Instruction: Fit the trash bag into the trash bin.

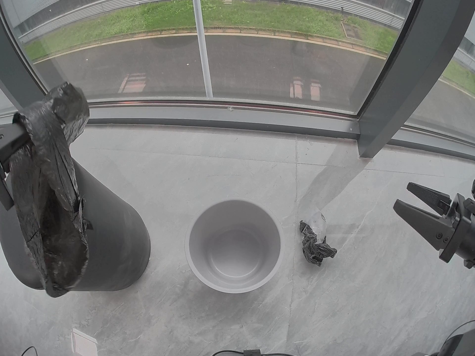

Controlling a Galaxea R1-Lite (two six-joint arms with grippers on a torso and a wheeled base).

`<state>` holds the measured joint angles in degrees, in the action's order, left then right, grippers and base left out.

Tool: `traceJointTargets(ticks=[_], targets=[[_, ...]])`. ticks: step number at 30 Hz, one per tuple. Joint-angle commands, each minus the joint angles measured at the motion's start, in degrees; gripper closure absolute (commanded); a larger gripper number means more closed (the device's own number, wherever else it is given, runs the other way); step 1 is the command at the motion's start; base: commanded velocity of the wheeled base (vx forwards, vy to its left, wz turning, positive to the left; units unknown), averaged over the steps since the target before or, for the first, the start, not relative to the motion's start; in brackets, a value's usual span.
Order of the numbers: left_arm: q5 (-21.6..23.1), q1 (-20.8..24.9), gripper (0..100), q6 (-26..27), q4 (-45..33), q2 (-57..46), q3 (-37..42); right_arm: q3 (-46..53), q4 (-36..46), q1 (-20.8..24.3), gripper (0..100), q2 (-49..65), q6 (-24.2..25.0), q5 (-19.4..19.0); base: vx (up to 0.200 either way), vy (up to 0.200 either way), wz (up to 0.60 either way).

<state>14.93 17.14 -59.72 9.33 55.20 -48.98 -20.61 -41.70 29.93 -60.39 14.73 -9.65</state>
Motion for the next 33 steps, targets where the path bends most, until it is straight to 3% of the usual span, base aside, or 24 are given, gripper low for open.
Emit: traceJointTargets(ticks=[1, 9, 25, 27, 33], targets=[[3.26, 3.6, 100, -5.93, -1.59, -0.18, -7.62, -6.98, 0.04, 10.15, 0, -9.39, 0.13, 3.85, 0.0, 0.0, 0.0], [3.26, 8.88, 100, -6.28, 1.31, 3.69, -10.96, -8.74, -0.92, 17.01, 0, -15.72, 0.13, 5.79, 0.0, 0.0, 0.0], [3.26, 13.8, 100, -8.75, 5.79, 8.35, -13.42, -14.89, -1.98, 25.53, 0, -27.32, -0.58, 6.14, 0.0, 0.0, 0.0], [3.26, 13.8, 100, -9.62, 6.85, 8.52, -13.33, -15.42, -1.98, 27.11, 0, -28.9, -0.58, 6.93, 0.0, 0.0, 0.0], [2.73, 17.66, 100, -10.33, 7.9, 10.19, -12.81, -17.44, -7.6, 32.83, 0, -37.52, -0.4, 14.66, 0.0, 0.0, 0.0]])
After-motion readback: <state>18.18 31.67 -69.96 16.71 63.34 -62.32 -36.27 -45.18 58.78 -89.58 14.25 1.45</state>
